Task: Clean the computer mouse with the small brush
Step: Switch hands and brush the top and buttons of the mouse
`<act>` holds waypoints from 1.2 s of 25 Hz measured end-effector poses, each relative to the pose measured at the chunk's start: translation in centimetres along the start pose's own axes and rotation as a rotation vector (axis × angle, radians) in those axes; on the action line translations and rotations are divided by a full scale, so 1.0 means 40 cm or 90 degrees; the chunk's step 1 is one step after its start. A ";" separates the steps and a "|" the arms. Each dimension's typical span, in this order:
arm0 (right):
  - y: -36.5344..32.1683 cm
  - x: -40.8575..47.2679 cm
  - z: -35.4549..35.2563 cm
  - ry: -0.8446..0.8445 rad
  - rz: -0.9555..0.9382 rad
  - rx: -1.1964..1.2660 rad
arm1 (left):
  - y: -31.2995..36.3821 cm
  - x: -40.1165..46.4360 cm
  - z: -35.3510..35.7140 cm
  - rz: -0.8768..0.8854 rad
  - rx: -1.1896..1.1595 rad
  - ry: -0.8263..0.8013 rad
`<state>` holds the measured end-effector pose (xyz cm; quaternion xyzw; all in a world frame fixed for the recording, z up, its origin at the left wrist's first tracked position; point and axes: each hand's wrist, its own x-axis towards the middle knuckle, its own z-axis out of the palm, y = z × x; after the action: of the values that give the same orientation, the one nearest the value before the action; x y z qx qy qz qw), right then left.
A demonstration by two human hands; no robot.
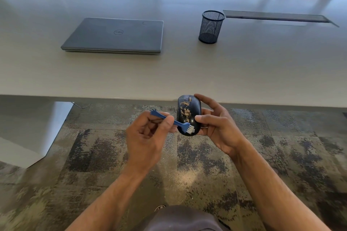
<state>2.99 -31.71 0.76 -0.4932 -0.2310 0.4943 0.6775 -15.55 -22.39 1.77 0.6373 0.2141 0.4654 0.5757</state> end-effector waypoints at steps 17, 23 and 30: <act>0.009 -0.016 -0.001 -0.016 0.014 0.000 | 0.017 0.020 0.002 -0.020 0.089 0.027; 0.007 -0.022 -0.009 -0.012 0.014 0.003 | 0.033 0.047 -0.023 -0.035 0.055 0.081; 0.017 -0.019 -0.005 -0.022 0.014 -0.004 | 0.014 0.033 0.013 -0.013 0.062 -0.006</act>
<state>2.54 -32.44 0.18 -0.4892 -0.2388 0.5092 0.6665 -14.64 -21.74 2.79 0.6646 0.2401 0.4452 0.5499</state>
